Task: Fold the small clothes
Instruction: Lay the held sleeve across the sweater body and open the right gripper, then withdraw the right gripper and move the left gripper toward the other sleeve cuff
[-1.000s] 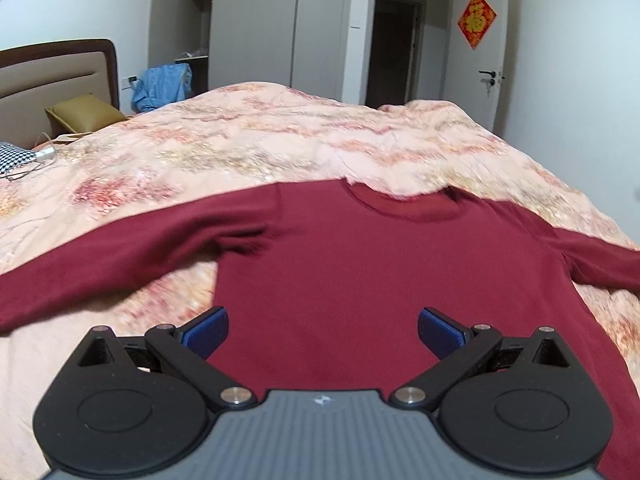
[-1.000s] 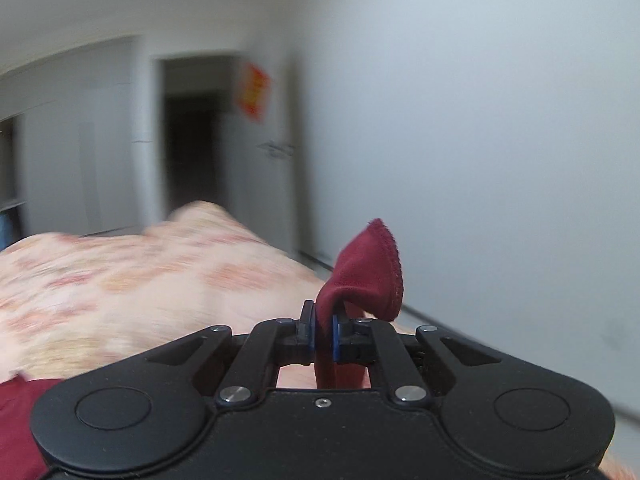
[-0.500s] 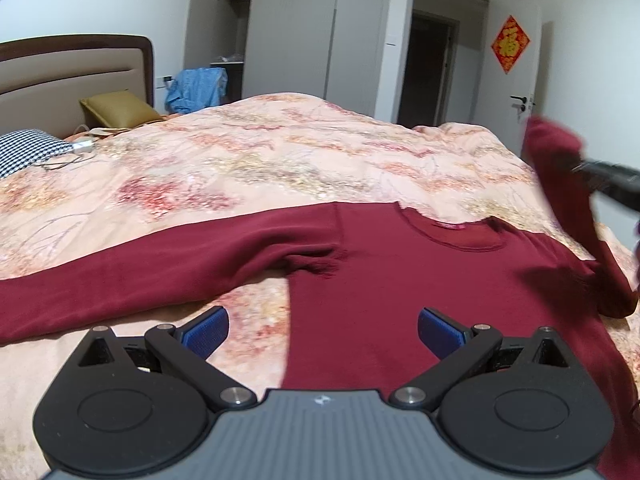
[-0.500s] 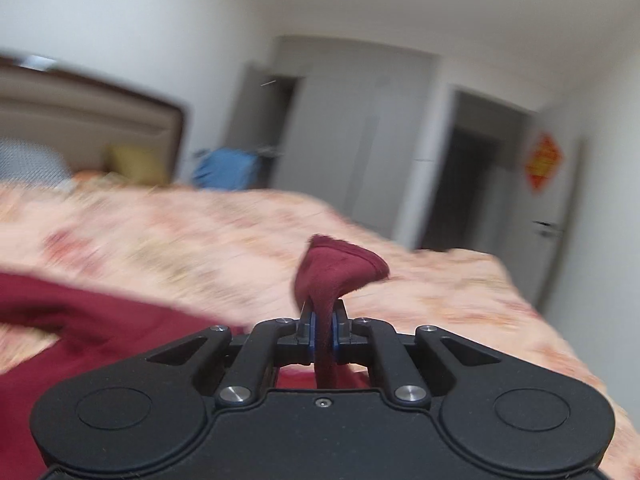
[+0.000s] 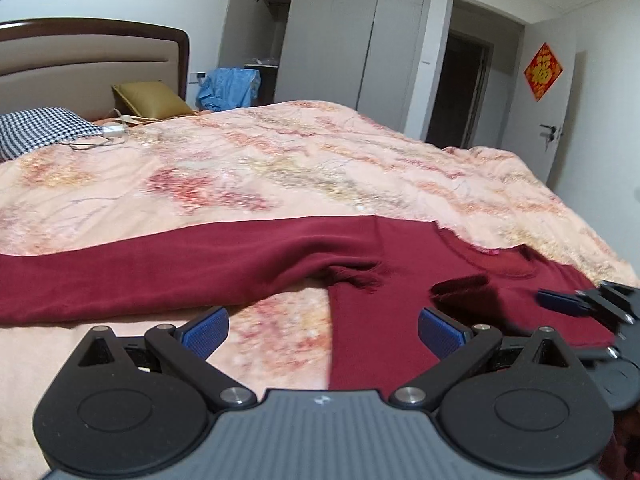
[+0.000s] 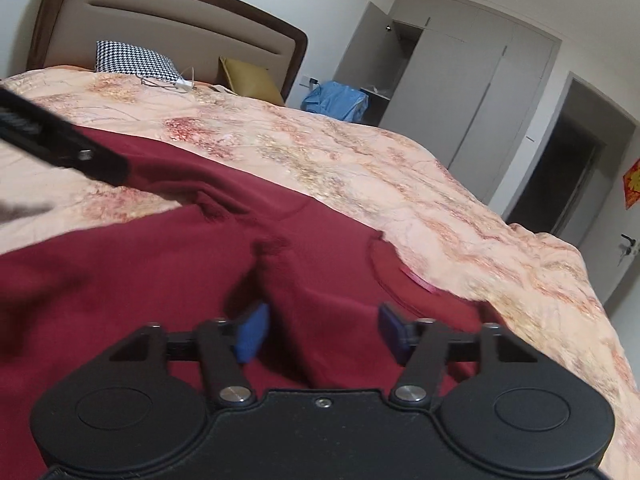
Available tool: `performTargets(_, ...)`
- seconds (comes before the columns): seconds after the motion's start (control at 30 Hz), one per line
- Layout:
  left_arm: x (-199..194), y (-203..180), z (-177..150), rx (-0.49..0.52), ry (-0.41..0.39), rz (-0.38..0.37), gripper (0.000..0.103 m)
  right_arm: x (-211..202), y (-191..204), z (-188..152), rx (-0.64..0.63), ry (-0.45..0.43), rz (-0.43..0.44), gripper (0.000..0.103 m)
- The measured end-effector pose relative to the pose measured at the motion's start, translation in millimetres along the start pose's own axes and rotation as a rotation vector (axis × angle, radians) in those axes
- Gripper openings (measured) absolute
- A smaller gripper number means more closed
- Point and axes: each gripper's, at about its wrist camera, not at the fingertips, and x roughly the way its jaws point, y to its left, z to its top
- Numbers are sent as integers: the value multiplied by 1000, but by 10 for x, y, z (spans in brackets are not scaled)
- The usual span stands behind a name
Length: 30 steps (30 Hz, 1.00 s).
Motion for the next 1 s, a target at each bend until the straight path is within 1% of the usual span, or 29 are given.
performTargets(0.03,23,-37,0,-3,-3,-16,103,-86,-55,-49,9,2,-15,70)
performTargets(0.1,79,-136,1,-10,-14,-54,103,-211,-235,-205,39,14,-53,81)
performTargets(0.17,143,-273,-6,-17,-29,-97,103,-330,-408,-373,81,32,-116,83)
performTargets(0.3,340,-599,-38,-10,-51,-169,103,-508,-756,-753,168,108,-279,84)
performTargets(0.4,522,-837,-78,21,-70,-188,103,-531,-993,-1040,234,194,-410,84)
performTargets(0.43,584,-901,-96,38,-74,-180,103,-544,-1075,-1115,266,214,-435,84)
performTargets(0.5,711,-1012,-143,72,-54,-131,103,-546,-1196,-1236,311,226,-461,85)
performTargets(0.57,820,-1041,-197,75,-20,-76,103,-489,-1271,-1310,310,238,-492,85)
performTargets(0.63,912,-980,-250,47,21,-30,103,-417,-1324,-1345,317,237,-519,86)
performTargets(0.7,982,-870,-300,-9,62,13,103,-361,-1360,-1361,326,215,-559,86)
performTargets(0.77,997,-761,-350,-55,67,3,103,-346,-1433,-1351,346,184,-603,86)
performTargets(0.83,977,-729,-381,-51,63,2,103,-402,-1492,-1368,392,136,-643,86)
performTargets(0.87,968,-738,-391,-38,63,9,103,-429,-1517,-1358,406,126,-669,86)
performTargets(0.9,966,-760,-404,-24,62,19,103,-435,-1523,-1387,413,131,-694,86)
performTargets(0.93,966,-782,-417,-9,60,28,103,-441,-1529,-1414,423,144,-699,86)
performTargets(1.0,978,-823,-432,14,58,43,103,-412,-1537,-1498,446,179,-680,87)
